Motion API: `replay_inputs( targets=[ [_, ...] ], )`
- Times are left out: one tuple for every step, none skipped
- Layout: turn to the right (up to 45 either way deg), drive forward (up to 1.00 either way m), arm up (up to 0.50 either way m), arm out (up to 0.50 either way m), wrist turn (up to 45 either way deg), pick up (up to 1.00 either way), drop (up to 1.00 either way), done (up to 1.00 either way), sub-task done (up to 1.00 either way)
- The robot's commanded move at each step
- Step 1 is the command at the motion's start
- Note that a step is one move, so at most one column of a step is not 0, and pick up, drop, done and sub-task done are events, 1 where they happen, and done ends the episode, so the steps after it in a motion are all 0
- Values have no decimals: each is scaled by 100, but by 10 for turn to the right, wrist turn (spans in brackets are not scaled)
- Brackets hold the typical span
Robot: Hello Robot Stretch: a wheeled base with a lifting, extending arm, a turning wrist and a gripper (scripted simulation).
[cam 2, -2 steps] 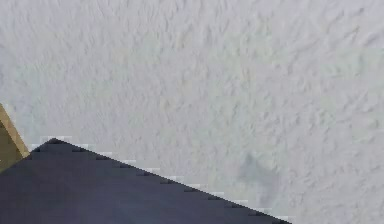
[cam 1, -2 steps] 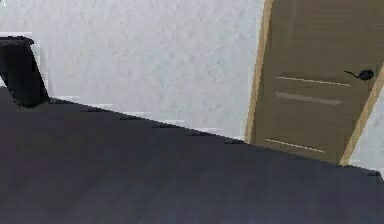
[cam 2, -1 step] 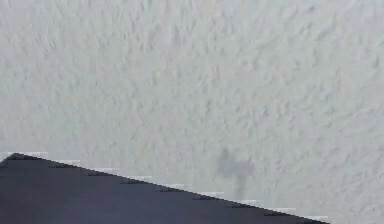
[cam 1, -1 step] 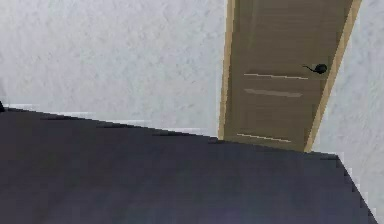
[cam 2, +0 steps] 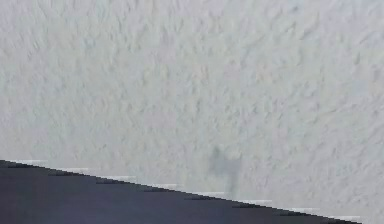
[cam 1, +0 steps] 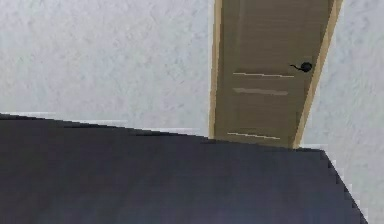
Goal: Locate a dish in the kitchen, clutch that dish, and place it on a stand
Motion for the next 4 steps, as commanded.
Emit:
replay_inputs(
  targets=[
    [0, 10, 0, 0, 0, 0, 0, 0, 0],
    [-300, 0, 0, 0, 0, 0, 0, 0, 0],
    [0, 20, 0, 0, 0, 0, 0, 0, 0],
    [-450, 0, 0, 0, 0, 0, 0, 0, 0]
  ],
)
